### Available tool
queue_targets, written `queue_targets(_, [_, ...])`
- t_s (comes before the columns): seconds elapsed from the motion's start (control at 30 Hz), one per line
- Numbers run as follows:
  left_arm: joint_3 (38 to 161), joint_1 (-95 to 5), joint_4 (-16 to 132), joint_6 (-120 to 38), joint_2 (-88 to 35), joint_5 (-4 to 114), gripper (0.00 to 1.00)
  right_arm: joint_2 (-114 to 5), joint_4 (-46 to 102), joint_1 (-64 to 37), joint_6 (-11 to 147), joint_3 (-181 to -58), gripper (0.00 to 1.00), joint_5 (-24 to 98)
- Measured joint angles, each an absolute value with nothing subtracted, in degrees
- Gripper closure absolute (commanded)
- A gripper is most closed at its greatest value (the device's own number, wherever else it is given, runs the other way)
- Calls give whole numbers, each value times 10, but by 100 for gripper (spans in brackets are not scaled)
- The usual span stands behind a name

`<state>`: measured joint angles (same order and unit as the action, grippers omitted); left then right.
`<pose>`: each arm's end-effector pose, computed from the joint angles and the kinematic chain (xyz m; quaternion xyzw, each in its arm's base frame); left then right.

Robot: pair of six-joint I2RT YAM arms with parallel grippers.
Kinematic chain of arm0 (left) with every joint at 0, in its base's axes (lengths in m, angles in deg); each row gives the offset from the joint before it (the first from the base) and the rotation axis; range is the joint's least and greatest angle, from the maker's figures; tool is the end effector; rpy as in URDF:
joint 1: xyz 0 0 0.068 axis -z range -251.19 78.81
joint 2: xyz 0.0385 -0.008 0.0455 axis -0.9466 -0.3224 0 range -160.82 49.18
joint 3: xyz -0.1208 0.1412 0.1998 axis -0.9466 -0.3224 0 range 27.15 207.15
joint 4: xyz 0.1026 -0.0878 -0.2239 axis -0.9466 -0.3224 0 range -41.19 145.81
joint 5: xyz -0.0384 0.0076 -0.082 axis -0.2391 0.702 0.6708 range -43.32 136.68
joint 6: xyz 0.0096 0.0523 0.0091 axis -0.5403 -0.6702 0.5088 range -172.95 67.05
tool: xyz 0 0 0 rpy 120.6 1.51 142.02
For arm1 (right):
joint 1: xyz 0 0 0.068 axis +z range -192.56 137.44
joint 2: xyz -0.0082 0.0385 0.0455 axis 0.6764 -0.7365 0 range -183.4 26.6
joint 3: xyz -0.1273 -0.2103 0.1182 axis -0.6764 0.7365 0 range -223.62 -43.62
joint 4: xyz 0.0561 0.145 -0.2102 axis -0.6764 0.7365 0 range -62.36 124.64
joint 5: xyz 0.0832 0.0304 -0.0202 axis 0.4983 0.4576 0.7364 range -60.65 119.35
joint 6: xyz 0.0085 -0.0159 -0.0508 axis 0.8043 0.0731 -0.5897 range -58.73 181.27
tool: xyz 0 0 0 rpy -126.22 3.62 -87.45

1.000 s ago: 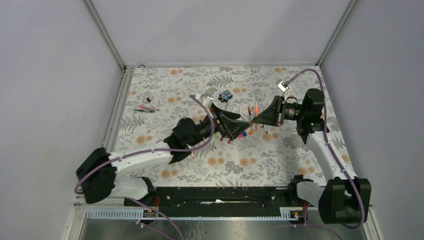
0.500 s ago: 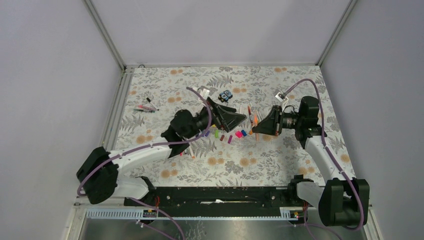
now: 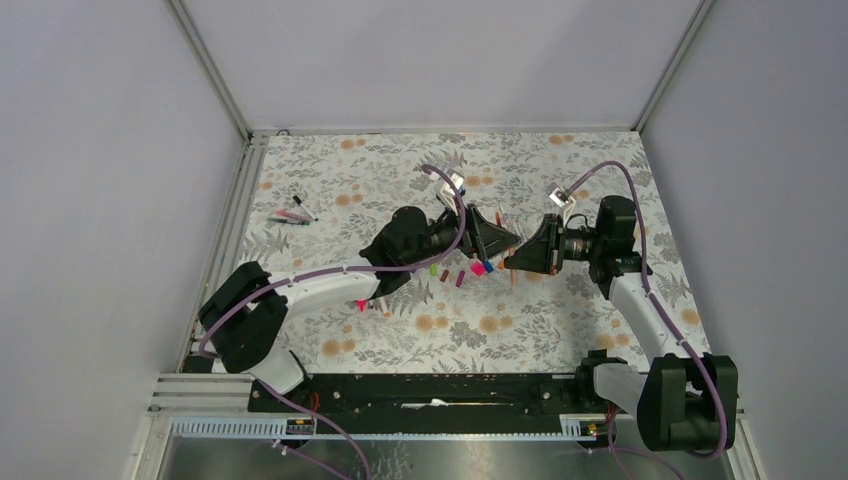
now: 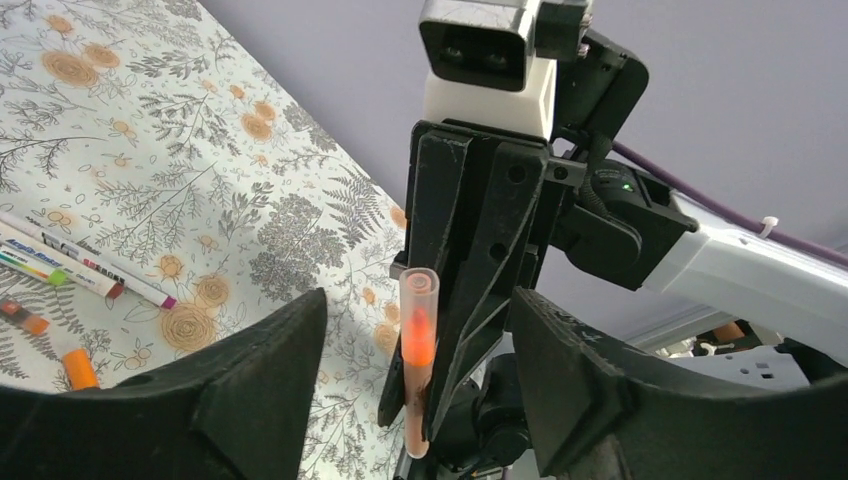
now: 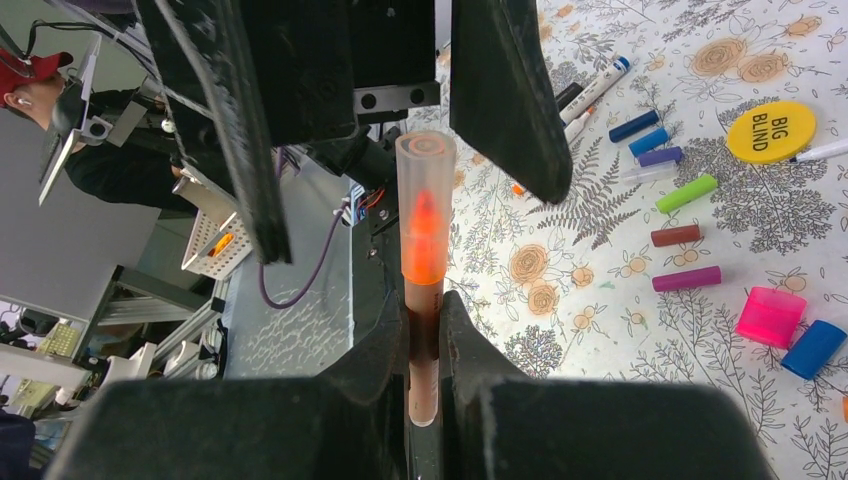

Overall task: Open the pen caps
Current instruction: Open the pen cap from the pen.

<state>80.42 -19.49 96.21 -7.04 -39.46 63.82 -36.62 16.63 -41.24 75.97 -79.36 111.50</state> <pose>0.2123 -0.2857 0.2940 0.1436 0.6614 -0.6151 0.4046 0.2208 0.0405 0.2671 -0.3203 0.6456 0.5841 0.3735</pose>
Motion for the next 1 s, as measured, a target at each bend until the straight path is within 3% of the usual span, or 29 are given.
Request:
queue_targets(0.13, [815, -193, 963, -61, -416, 652, 53, -370, 166, -412, 760, -793, 100, 1115])
queue_targets(0.3, [817, -193, 966, -52, -426, 666, 97, -375, 165, -412, 760, -793, 100, 1115])
queue_targets(0.33, [818, -193, 968, -53, -427, 669, 100, -376, 164, -413, 761, -793, 100, 1115])
queue_targets(1.0, [831, -187, 963, -127, -428, 611, 100, -396, 64, -419, 765, -775, 100, 1113])
